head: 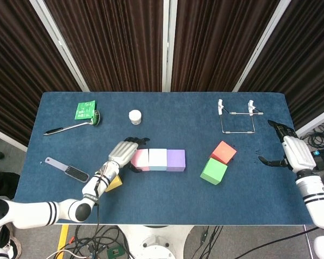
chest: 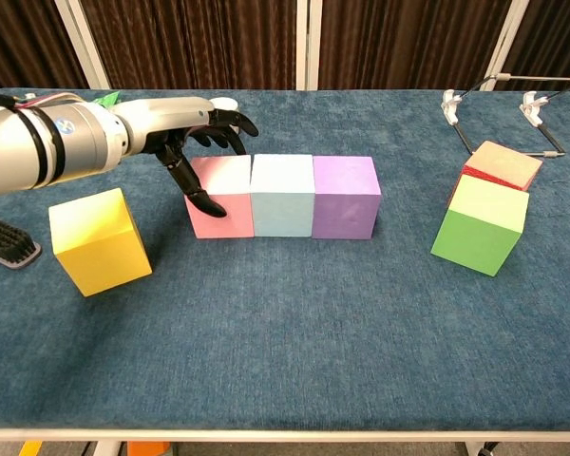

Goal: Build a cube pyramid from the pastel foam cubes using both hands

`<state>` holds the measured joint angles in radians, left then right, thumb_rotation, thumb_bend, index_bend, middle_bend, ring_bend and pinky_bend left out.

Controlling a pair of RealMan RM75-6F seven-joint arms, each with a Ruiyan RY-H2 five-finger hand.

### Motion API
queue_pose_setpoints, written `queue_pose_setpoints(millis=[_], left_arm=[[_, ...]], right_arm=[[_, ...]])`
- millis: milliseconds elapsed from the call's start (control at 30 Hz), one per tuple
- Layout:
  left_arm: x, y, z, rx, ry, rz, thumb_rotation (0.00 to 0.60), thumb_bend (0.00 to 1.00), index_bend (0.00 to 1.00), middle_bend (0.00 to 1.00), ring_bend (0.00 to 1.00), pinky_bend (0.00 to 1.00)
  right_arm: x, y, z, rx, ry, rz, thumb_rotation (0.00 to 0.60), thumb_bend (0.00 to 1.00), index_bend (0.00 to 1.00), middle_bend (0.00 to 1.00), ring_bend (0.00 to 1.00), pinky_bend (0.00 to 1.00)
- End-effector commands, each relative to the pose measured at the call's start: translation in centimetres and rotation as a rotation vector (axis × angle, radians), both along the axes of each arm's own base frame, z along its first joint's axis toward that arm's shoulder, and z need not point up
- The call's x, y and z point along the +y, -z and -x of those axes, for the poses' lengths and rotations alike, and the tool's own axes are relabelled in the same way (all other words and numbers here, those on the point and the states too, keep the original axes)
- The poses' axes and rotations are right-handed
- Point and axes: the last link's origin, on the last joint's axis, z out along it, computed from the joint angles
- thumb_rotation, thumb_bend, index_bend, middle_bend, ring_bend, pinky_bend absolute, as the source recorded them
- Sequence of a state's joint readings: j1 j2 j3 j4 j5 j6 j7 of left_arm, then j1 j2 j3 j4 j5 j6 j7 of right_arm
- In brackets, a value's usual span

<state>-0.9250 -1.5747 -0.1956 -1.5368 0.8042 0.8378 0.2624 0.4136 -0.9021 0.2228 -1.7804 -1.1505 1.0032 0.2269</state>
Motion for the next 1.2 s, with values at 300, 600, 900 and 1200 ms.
queue_pose_setpoints(millis=[300,600,900,1200], left_arm=[[-0.5,-1.6,-0.3,-0.004,0.021,-0.032,0.6,0.09,0.1,0.17,0.09,0.11],[-2.8,-6.6,1.5,0.016,-0.033,-0.125,0.6,0.09,0.09,0.16,0.06,0.11],[-7.3,-10.8,4.3,0.037,-0.174,-0.166,0.6,0.06,0.09,0.16,0.06,0.11],[-9.6,-9.8,5.2,0.095,-0.252,-0.135,0.6,0.03,0.07,0.15,0.03,0.11]], right_arm=[[0.1,-0.3,-0.1,0.002,-0.006,0.003,0.6,0.1,0.0,0.07,0.0,0.0],[0.1,-0.8,0.1,0.015,-0.006,0.011,0.6,0.1,0.0,0.07,0.0,0.0],[-0.1,-0.9,0.1,0.017,-0.017,0.005,0.6,0.1,0.0,0.07,0.0,0.0],[0.0,-1.0,-0.3,0.001,-0.035,0.003,0.6,0.1,0.0,0.07,0.0,0.0]])
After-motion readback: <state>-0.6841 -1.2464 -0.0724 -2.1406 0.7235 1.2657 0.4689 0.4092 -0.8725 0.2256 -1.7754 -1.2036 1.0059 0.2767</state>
